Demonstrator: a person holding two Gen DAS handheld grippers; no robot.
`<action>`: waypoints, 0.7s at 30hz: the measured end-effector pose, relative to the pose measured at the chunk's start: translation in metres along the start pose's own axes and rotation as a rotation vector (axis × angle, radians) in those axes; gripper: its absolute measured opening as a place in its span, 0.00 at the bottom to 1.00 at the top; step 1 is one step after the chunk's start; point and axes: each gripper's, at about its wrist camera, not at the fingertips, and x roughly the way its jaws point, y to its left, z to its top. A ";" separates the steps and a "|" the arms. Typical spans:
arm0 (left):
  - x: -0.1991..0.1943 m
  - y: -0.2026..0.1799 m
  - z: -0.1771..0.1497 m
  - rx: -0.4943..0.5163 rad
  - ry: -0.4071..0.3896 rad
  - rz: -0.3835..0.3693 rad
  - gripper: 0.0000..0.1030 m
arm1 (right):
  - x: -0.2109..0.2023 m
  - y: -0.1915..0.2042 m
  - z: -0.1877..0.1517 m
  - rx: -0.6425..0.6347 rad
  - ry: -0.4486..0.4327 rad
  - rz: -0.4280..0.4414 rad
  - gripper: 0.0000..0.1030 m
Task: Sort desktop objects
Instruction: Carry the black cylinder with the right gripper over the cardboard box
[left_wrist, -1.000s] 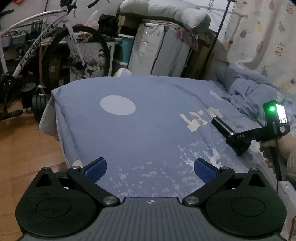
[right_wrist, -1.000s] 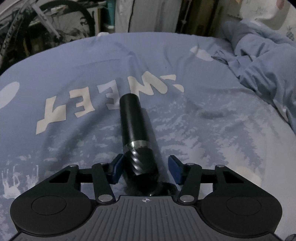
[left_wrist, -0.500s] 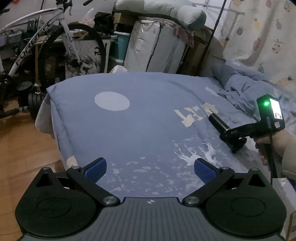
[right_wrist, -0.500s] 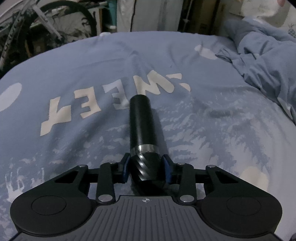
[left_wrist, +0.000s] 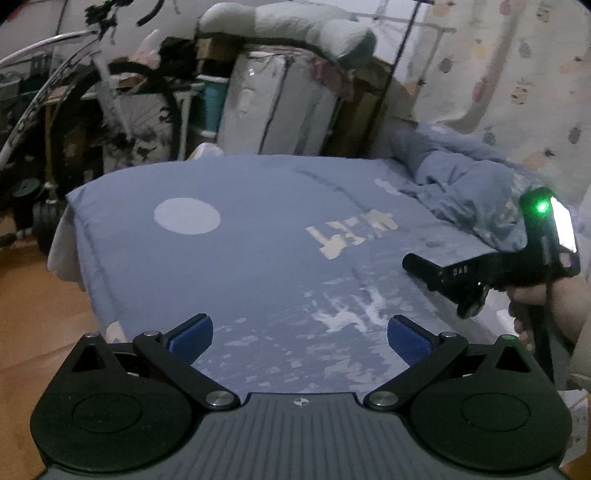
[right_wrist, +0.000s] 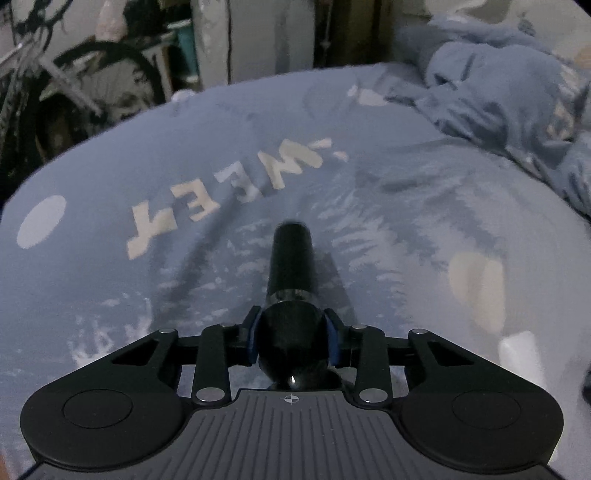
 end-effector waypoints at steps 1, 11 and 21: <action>-0.002 -0.002 0.001 0.003 -0.004 -0.008 1.00 | -0.010 0.000 0.000 0.006 -0.010 -0.004 0.37; -0.019 -0.019 0.011 0.044 -0.034 -0.094 1.00 | -0.096 0.007 -0.008 -0.002 -0.078 -0.066 0.37; -0.051 -0.056 0.012 0.189 -0.073 -0.224 1.00 | -0.198 -0.005 -0.034 0.076 -0.159 -0.101 0.37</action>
